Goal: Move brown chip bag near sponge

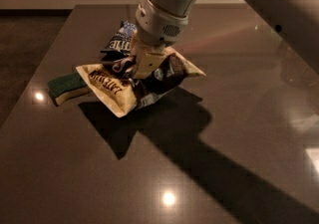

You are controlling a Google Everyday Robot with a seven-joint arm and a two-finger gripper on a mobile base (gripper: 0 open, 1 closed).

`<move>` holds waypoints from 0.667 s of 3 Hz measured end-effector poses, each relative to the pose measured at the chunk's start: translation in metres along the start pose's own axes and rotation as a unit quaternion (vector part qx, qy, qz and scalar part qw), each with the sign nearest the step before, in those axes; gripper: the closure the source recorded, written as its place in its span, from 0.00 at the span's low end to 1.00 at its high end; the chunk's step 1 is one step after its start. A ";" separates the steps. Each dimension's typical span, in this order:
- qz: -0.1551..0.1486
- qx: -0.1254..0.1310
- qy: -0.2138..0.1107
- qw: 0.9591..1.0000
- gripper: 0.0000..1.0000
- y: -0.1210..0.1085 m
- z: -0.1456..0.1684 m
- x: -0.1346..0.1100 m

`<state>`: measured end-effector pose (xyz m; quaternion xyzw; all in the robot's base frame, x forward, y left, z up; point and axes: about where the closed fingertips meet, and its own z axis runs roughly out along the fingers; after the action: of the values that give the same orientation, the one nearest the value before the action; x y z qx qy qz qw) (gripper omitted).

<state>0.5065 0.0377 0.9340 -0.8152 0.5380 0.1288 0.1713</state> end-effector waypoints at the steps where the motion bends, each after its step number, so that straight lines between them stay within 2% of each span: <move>1: -0.013 -0.005 -0.010 1.000 1.00 0.000 0.006 -0.021; 2: -0.021 -0.007 -0.016 1.000 1.00 -0.006 0.014 -0.034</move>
Offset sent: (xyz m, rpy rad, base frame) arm -0.0076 0.0504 -0.0019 0.0290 0.0192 0.0663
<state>0.4987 0.0738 0.9353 -0.8252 0.5173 0.1417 0.1772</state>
